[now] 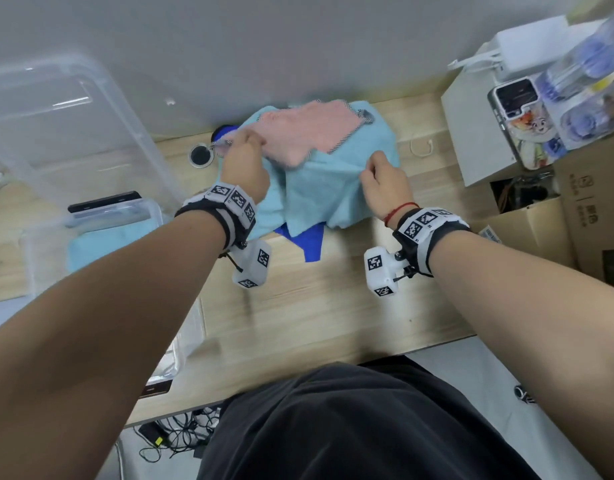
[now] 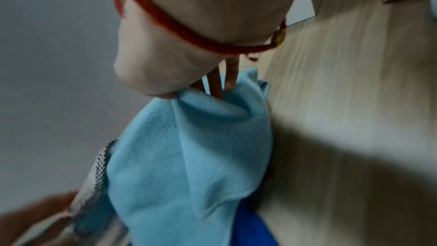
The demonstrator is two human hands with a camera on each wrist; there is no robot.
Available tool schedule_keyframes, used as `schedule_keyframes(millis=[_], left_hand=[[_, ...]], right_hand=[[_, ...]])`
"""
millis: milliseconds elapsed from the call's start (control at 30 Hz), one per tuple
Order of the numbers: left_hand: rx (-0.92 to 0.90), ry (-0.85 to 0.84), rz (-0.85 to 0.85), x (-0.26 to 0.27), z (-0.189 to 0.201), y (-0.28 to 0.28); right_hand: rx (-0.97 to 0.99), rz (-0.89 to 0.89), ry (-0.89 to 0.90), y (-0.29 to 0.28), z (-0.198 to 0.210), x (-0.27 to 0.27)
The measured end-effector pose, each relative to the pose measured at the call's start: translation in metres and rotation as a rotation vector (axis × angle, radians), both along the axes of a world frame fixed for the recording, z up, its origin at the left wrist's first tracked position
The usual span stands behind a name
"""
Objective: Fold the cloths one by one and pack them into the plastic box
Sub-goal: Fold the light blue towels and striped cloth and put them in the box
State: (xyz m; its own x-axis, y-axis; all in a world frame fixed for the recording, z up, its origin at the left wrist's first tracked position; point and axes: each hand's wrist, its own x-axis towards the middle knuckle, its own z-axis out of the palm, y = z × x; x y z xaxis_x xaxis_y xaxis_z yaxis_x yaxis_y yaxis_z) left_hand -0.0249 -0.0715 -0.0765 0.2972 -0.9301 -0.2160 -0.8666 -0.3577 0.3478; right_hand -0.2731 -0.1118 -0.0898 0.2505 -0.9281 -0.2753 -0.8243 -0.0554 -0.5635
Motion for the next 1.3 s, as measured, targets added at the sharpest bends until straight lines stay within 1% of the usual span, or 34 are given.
schedule_keyframes(millis=[67,133,200,267,333,400,433,500,533,567,600,667,700,733,767,800,833,933,1000,1067,1133,1167,1233,1300], left_hand=[[0.026,-0.062,0.051,0.010,0.010,-0.009],[0.094,-0.100,0.075,0.018,0.021,-0.014],[0.148,-0.100,0.053,0.021,0.034,-0.017],[0.127,-0.056,0.006,0.022,0.045,-0.013],[0.067,0.039,-0.118,0.013,0.057,-0.005],[-0.022,0.190,-0.256,-0.003,0.075,0.003],[-0.081,0.240,-0.302,-0.013,0.086,0.009],[-0.200,0.256,-0.344,-0.030,0.102,0.013],[-0.261,0.266,-0.332,-0.034,0.108,0.016],[-0.309,0.296,-0.296,-0.035,0.112,0.017],[-0.321,0.319,-0.221,-0.034,0.117,0.019],[-0.397,0.309,-0.073,-0.030,0.127,0.024],[-0.455,0.310,-0.035,-0.027,0.133,0.024],[-0.495,0.344,-0.001,-0.025,0.141,0.026],[-0.547,0.399,0.007,-0.022,0.150,0.027],[-0.557,0.461,0.014,-0.024,0.162,0.030],[-0.566,0.481,0.009,-0.023,0.171,0.032],[-0.572,0.444,0.087,-0.024,0.194,0.039],[-0.562,0.456,0.105,-0.027,0.206,0.049],[-0.560,0.454,0.078,-0.031,0.217,0.060],[-0.568,0.450,0.038,-0.031,0.221,0.073],[-0.566,0.457,0.039,-0.030,0.221,0.080],[-0.509,0.432,0.078,-0.025,0.215,0.096],[-0.386,0.358,0.083,-0.023,0.205,0.113]], right_hand=[[-0.002,-0.038,-0.132,-0.008,0.016,0.012],[-0.031,-0.038,-0.238,-0.014,0.035,0.024],[-0.050,-0.061,-0.345,-0.020,0.053,0.035],[-0.058,-0.073,-0.463,-0.025,0.072,0.043],[-0.039,-0.054,-0.571,-0.026,0.089,0.051],[0.001,-0.025,-0.653,-0.027,0.105,0.061],[0.023,-0.012,-0.693,-0.026,0.114,0.065],[0.045,-0.007,-0.752,-0.026,0.130,0.075],[0.045,0.006,-0.773,-0.025,0.139,0.078],[0.048,0.026,-0.786,-0.026,0.147,0.080],[0.052,0.046,-0.791,-0.027,0.151,0.082],[0.052,0.091,-0.800,-0.024,0.163,0.080],[0.048,0.116,-0.788,-0.021,0.168,0.078],[0.040,0.134,-0.760,-0.017,0.173,0.076],[0.049,0.160,-0.725,-0.010,0.179,0.073],[0.070,0.190,-0.696,-0.005,0.181,0.071],[0.093,0.233,-0.678,0.004,0.185,0.068],[0.167,0.407,-0.716,0.029,0.193,0.062],[0.105,0.476,-0.606,0.046,0.196,0.062],[-0.027,0.438,-0.467,0.060,0.199,0.065],[-0.190,0.282,-0.411,0.076,0.200,0.067],[-0.251,0.206,-0.414,0.082,0.199,0.066],[-0.290,0.150,-0.450,0.091,0.193,0.060],[-0.250,0.167,-0.490,0.102,0.182,0.051]])
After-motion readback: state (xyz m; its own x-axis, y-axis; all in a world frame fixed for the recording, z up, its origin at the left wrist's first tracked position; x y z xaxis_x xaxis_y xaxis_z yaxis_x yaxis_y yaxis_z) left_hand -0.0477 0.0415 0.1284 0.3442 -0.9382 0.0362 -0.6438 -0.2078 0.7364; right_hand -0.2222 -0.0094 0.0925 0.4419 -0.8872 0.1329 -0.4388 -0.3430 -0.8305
